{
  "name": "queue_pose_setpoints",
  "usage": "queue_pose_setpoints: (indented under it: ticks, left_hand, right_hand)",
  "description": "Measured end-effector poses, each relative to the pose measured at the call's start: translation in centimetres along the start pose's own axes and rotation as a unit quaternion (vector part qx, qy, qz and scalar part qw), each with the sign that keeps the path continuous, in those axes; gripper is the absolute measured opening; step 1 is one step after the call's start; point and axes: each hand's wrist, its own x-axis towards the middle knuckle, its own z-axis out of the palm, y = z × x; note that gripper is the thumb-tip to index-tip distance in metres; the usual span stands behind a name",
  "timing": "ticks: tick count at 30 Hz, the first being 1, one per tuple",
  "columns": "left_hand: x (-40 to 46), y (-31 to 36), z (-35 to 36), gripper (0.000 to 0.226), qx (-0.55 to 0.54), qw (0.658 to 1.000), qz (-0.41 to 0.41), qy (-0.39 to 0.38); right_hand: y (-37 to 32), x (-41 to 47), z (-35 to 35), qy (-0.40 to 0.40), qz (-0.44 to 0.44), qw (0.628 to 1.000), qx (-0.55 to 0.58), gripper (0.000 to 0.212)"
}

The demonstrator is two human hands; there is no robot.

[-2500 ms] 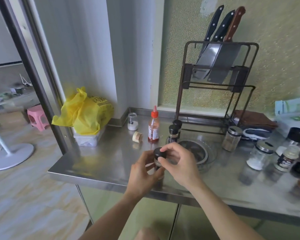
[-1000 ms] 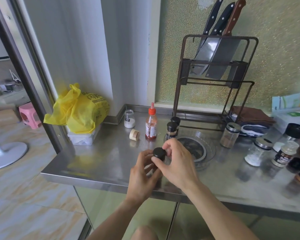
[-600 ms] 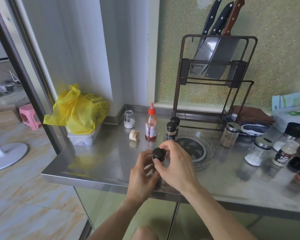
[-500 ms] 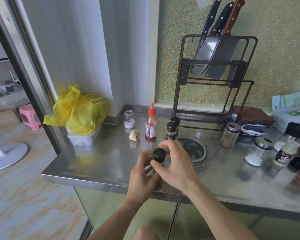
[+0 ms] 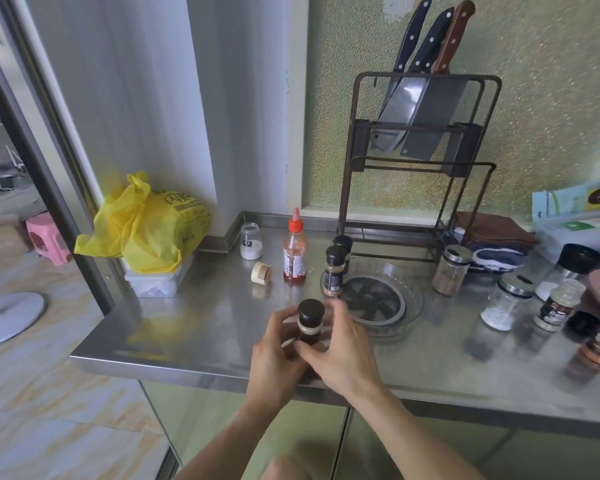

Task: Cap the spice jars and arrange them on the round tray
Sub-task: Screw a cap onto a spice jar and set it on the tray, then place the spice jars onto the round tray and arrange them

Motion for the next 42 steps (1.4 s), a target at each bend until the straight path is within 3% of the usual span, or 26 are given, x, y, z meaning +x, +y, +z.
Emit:
queue_pose_setpoints:
  ticks: [2, 5, 8, 11, 20, 22, 26, 28, 33, 37, 42]
  left_hand:
    - [0.0, -0.3, -0.1, 0.069, 0.001, 0.999, 0.004, -0.046]
    - [0.7, -0.6, 0.1, 0.08, 0.002, 0.996, 0.008, -0.09]
    - [2.2, -0.5, 0.5, 0.063, -0.018, 0.996, -0.029, -0.08]
    - [4.1, -0.3, 1.4, 0.043, -0.008, 0.995, -0.061, -0.074]
    - [5.8, -0.6, 3.2, 0.037, 0.027, 0.993, -0.048, -0.107]
    - [6.2, -0.5, 3.1, 0.036, 0.045, 0.994, -0.045, -0.094]
    - [10.0, 0.6, 2.0, 0.027, 0.087, 0.994, -0.014, 0.068]
    - [13.0, 1.6, 1.3, 0.033, 0.123, 0.986, -0.003, 0.11]
    - [19.4, 2.8, 0.8, 0.062, 0.187, 0.981, -0.043, 0.041]
    - [20.8, 2.9, 1.1, 0.042, 0.204, 0.978, -0.045, -0.021]
    - [20.9, 8.4, -0.6, 0.039, 0.159, 0.985, 0.047, 0.056]
  right_hand:
    - [0.5, 0.0, 0.1, 0.011, 0.015, 1.0, -0.002, 0.036]
    - [0.5, 1.8, -1.6, 0.084, 0.031, 0.994, 0.066, 0.025]
    - [0.5, 5.1, -3.9, 0.137, 0.055, 0.987, 0.063, 0.022]
    - [1.6, 7.4, -3.7, 0.116, 0.088, 0.989, 0.018, 0.024]
    - [3.7, 8.1, -0.7, 0.093, 0.063, 0.994, -0.015, 0.023]
    - [3.9, 8.0, -0.6, 0.084, 0.065, 0.994, -0.009, 0.024]
    - [3.9, 7.8, -1.3, 0.072, 0.061, 0.995, 0.034, 0.032]
    - [3.9, 7.7, -1.9, 0.068, 0.053, 0.995, 0.047, 0.037]
    - [4.3, 7.2, -3.1, 0.078, 0.052, 0.994, 0.057, 0.045]
    - [5.4, 6.5, -3.6, 0.059, 0.057, 0.995, 0.055, 0.045]
    - [6.5, 6.2, -4.7, 0.057, 0.066, 0.995, 0.047, 0.043]
